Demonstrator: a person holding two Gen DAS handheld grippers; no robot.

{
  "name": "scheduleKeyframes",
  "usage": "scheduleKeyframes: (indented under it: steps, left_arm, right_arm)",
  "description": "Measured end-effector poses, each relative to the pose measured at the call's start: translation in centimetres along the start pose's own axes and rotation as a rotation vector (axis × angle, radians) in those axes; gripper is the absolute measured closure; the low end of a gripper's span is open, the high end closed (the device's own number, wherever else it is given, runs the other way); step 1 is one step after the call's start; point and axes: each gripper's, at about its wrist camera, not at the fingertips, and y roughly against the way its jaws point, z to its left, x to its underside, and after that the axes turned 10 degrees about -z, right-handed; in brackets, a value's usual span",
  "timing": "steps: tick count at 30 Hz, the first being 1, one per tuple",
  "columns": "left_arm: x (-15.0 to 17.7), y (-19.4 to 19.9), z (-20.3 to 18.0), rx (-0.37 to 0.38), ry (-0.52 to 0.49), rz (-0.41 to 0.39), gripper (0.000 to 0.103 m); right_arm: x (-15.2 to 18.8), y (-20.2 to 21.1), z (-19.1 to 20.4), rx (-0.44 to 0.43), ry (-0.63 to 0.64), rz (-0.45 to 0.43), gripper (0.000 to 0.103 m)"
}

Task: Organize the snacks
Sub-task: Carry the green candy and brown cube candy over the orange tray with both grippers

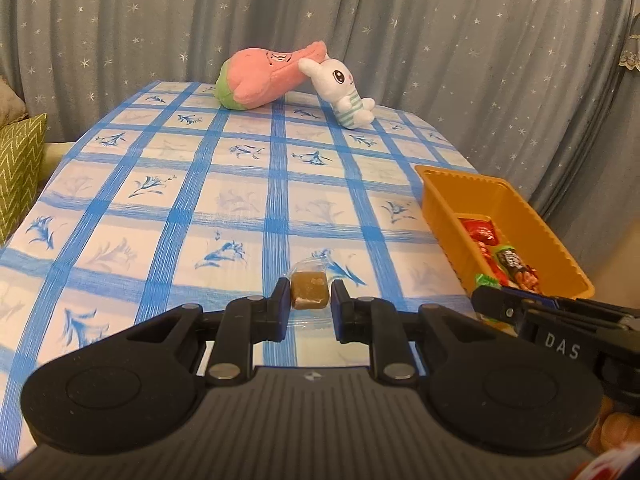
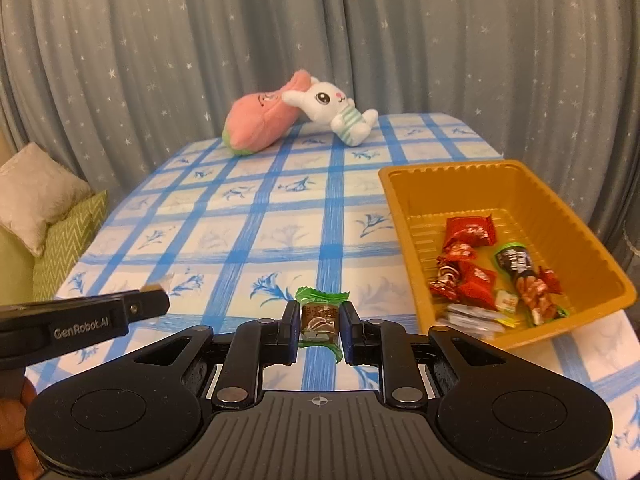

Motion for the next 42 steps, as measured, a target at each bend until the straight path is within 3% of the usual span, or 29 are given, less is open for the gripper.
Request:
scheduleKeyframes:
  steps: [15,42]
  left_arm:
    - [0.5,3.5,-3.6,0.042,-0.028,-0.007,0.084]
    - [0.0,2.9,-8.7,0.137,-0.077,-0.005,0.084]
  right_arm:
    - [0.0,5.4,-1.8,0.021,-0.019,-0.042,0.082]
    - [-0.6,7.7,-7.4,0.122,-0.097,-0.079,0.082]
